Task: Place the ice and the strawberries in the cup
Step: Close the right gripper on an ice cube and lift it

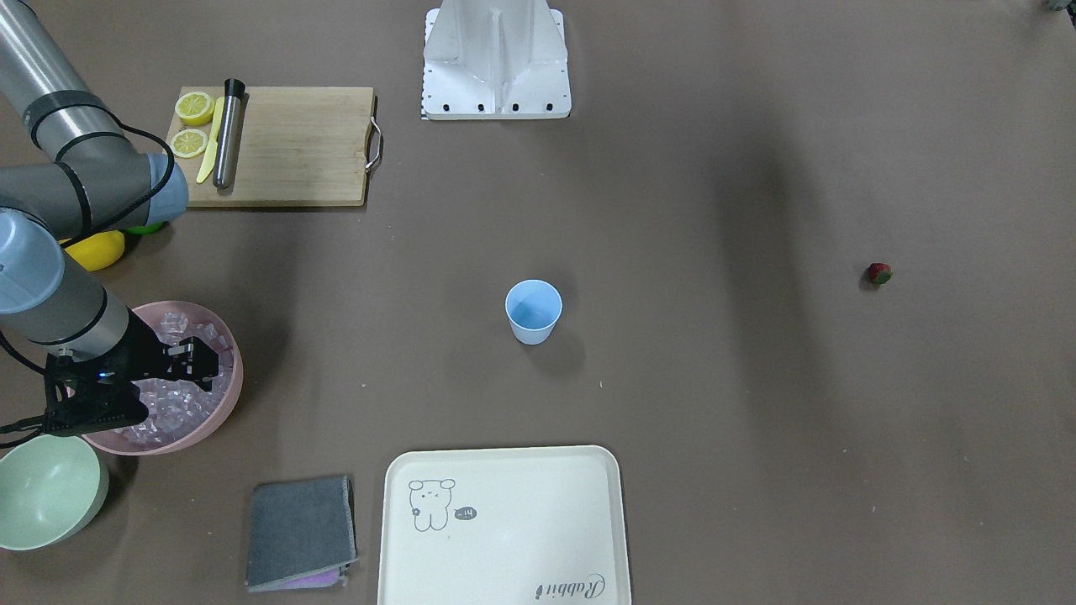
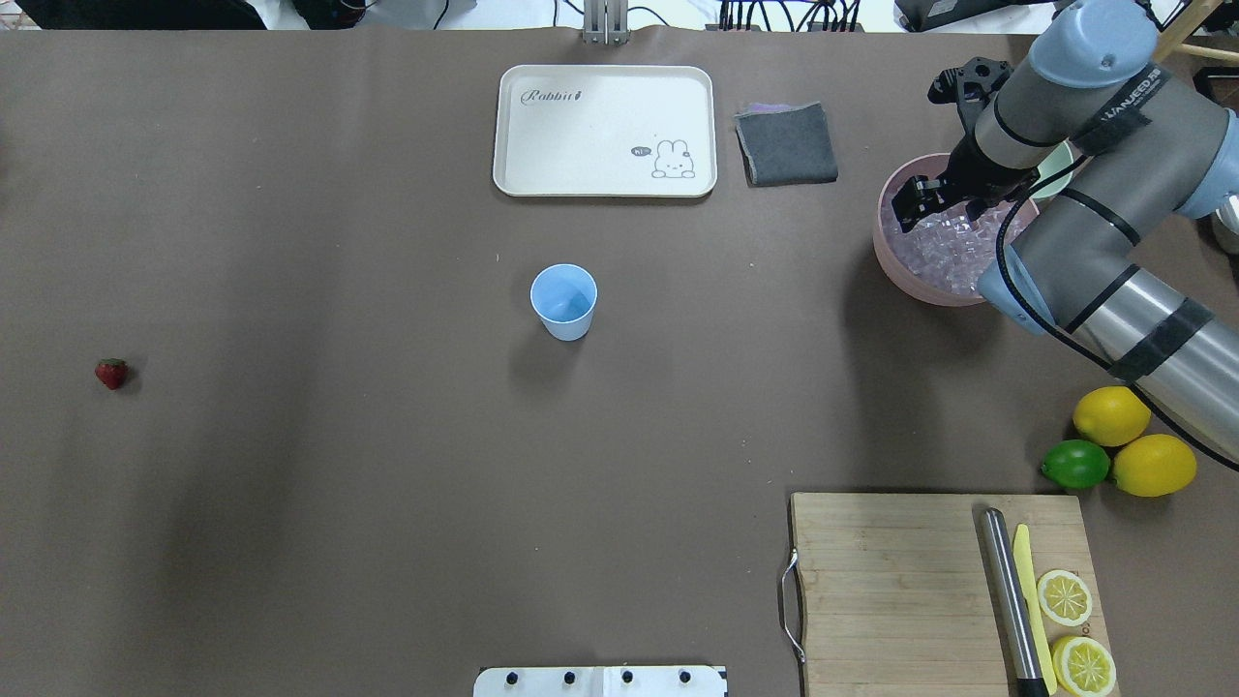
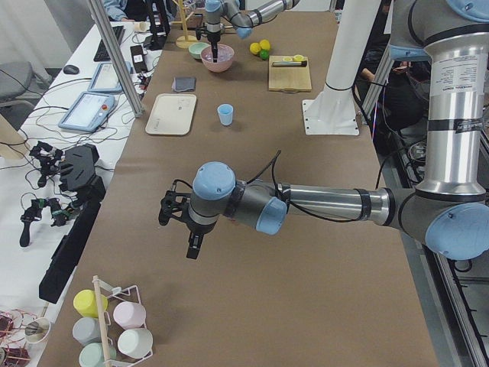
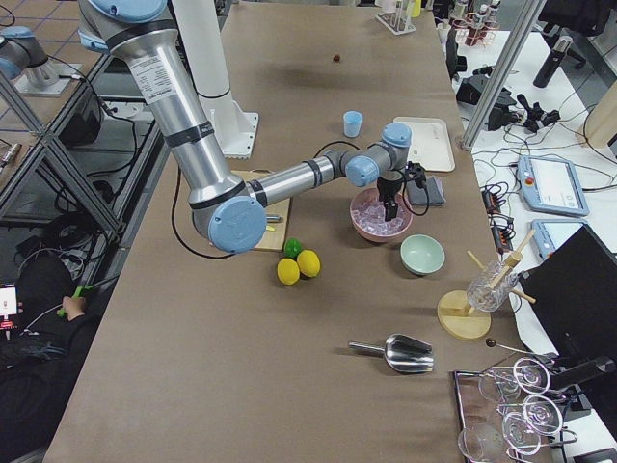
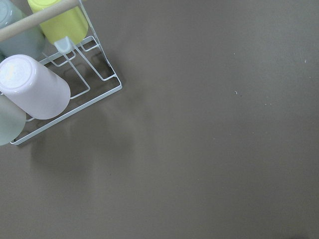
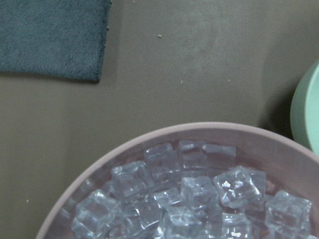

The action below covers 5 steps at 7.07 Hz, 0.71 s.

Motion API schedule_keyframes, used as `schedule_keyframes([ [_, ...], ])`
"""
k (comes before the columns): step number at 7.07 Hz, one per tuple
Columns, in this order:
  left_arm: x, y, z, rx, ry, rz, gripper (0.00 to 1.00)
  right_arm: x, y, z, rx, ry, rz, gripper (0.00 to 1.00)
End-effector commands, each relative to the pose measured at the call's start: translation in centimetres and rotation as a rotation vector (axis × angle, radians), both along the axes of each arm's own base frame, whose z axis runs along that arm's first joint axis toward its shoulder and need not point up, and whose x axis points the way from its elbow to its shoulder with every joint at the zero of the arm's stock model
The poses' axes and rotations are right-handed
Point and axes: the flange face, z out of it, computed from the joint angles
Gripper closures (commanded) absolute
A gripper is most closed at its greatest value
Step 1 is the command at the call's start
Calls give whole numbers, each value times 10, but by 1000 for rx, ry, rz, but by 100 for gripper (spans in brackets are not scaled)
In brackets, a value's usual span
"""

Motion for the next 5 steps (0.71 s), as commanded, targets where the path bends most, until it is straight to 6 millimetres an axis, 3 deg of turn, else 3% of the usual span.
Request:
schedule_keyframes([
  [1,0,-1,1,-1,0,1,2,-1,-2,-1,10,7,0,28],
  [2,0,-1,1,-1,0,1,2,0,-3,-2,12,6,1,43],
  [3,0,-1,1,-1,0,1,2,0,-3,-3,14,5,1,72],
  [5,0,-1,0,2,0,1,2,-1,-4,-6,17,4,0,87],
])
